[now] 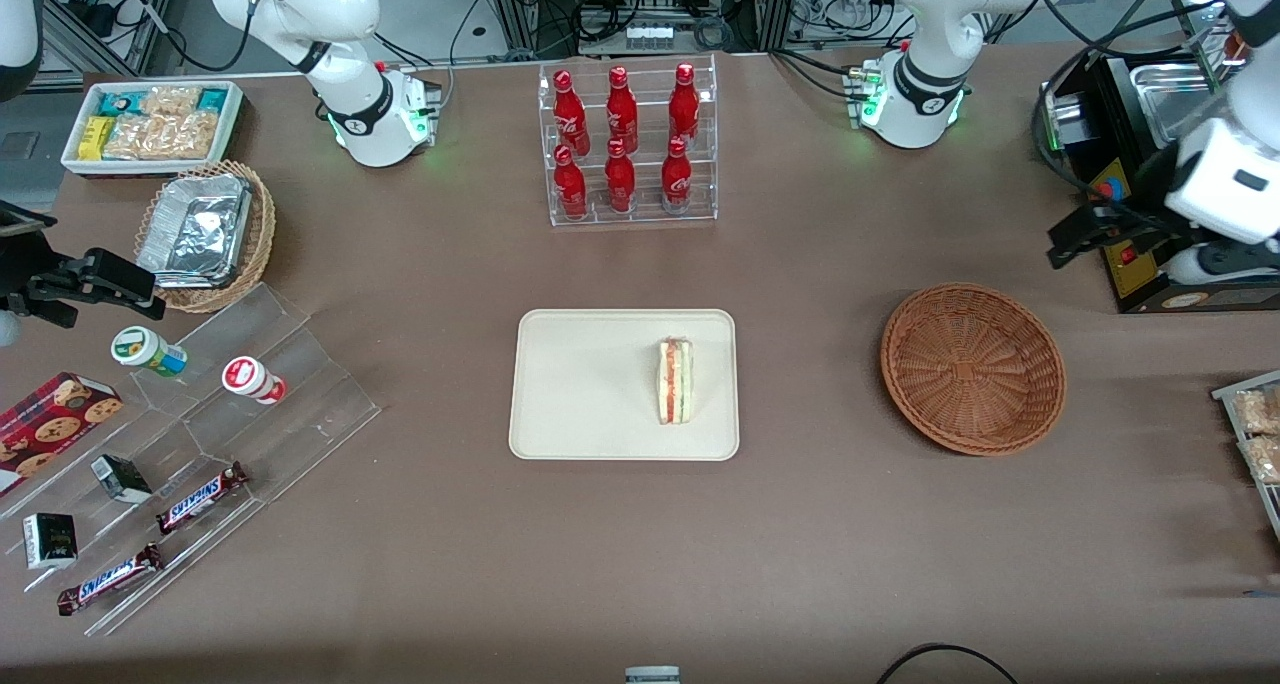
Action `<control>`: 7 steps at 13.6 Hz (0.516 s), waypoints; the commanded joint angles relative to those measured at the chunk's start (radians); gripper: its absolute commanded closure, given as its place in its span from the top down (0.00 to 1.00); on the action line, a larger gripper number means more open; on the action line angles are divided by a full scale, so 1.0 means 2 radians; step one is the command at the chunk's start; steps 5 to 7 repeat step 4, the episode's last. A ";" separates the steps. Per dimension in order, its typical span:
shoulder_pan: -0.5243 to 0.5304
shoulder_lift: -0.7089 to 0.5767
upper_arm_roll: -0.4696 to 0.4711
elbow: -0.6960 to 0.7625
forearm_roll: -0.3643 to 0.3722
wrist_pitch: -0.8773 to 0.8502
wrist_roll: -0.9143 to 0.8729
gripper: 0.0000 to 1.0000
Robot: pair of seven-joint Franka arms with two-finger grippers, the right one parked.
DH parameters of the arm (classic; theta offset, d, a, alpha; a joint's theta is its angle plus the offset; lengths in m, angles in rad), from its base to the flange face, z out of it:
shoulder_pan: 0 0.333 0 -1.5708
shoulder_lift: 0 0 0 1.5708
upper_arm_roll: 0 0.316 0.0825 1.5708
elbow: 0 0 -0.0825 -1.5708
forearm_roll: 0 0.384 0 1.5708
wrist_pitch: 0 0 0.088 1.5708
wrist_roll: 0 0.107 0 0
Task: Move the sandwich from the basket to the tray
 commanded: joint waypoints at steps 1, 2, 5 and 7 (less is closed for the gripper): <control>0.013 0.006 -0.011 0.012 -0.008 -0.014 0.017 1.00; 0.008 0.006 -0.011 0.012 -0.005 -0.014 0.018 1.00; 0.006 0.003 -0.021 0.011 0.004 -0.014 0.018 1.00; 0.006 0.003 -0.021 0.011 0.004 -0.014 0.018 1.00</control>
